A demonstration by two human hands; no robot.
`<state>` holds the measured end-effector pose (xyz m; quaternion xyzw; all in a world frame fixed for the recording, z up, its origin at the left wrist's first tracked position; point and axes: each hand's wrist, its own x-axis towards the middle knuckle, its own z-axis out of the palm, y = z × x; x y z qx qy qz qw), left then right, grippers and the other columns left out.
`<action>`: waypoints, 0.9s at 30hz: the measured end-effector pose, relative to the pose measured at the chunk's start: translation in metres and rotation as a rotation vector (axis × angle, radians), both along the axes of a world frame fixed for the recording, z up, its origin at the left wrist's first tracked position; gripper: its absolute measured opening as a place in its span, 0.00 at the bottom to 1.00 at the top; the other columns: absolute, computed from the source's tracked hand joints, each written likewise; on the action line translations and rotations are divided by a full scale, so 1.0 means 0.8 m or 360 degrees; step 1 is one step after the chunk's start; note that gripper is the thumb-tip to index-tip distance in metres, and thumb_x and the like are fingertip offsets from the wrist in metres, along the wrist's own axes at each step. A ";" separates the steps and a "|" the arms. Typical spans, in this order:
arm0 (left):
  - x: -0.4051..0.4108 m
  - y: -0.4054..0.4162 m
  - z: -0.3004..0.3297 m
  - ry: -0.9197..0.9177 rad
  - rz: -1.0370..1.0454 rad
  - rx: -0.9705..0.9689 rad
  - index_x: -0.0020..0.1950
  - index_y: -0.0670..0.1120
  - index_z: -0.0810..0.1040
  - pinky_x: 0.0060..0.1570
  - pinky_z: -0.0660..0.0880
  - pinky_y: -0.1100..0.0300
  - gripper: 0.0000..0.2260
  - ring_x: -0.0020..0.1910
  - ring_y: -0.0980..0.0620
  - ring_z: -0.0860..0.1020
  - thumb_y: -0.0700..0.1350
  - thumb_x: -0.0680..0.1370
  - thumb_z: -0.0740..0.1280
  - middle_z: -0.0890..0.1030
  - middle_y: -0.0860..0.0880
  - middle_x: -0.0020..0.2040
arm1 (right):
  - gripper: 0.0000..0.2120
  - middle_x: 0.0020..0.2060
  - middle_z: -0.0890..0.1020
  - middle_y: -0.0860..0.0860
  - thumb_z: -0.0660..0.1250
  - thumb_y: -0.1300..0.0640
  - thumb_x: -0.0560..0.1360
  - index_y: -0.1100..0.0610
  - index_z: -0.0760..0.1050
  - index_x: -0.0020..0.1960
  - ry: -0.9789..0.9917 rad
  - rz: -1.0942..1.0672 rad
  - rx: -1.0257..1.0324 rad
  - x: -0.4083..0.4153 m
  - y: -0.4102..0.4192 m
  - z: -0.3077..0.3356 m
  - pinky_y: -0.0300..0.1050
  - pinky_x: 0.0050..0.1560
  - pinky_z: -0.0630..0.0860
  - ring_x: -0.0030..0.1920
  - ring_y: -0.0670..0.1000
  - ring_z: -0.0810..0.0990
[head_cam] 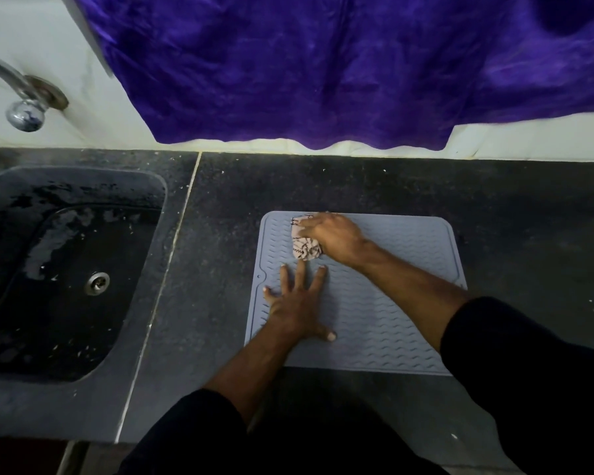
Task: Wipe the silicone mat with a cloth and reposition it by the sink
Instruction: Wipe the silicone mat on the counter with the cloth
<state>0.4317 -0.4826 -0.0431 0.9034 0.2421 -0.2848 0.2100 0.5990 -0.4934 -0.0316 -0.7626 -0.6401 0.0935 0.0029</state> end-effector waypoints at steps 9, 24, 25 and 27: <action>0.000 -0.003 0.014 0.0017 -0.0008 -0.0007 0.76 0.57 0.32 0.66 0.45 0.25 0.57 0.72 0.36 0.29 0.61 0.66 0.75 0.25 0.47 0.74 | 0.24 0.70 0.71 0.51 0.67 0.55 0.74 0.49 0.69 0.69 0.0023 -0.0154 0.0006 0.017 -0.014 0.007 0.52 0.68 0.66 0.69 0.55 0.68; 0.002 -0.004 0.008 0.0078 -0.0011 0.0018 0.76 0.58 0.31 0.66 0.44 0.25 0.58 0.72 0.36 0.28 0.63 0.66 0.74 0.25 0.47 0.74 | 0.24 0.75 0.61 0.47 0.61 0.58 0.78 0.48 0.63 0.73 -0.0051 -0.0063 -0.0113 0.004 -0.020 -0.009 0.51 0.73 0.55 0.75 0.54 0.57; 0.001 -0.003 0.008 0.0076 -0.0011 0.0017 0.76 0.58 0.31 0.66 0.44 0.25 0.58 0.72 0.36 0.28 0.63 0.66 0.74 0.25 0.47 0.74 | 0.24 0.75 0.62 0.48 0.62 0.58 0.78 0.48 0.63 0.73 -0.0077 -0.0066 -0.0129 0.005 -0.022 -0.008 0.52 0.73 0.55 0.75 0.54 0.58; 0.001 -0.002 0.009 0.0065 -0.0016 0.0008 0.76 0.57 0.31 0.66 0.44 0.25 0.58 0.72 0.36 0.28 0.62 0.66 0.74 0.24 0.47 0.73 | 0.25 0.72 0.67 0.50 0.66 0.57 0.75 0.50 0.67 0.71 -0.0133 -0.0113 -0.0149 0.014 -0.025 0.000 0.52 0.72 0.61 0.72 0.55 0.64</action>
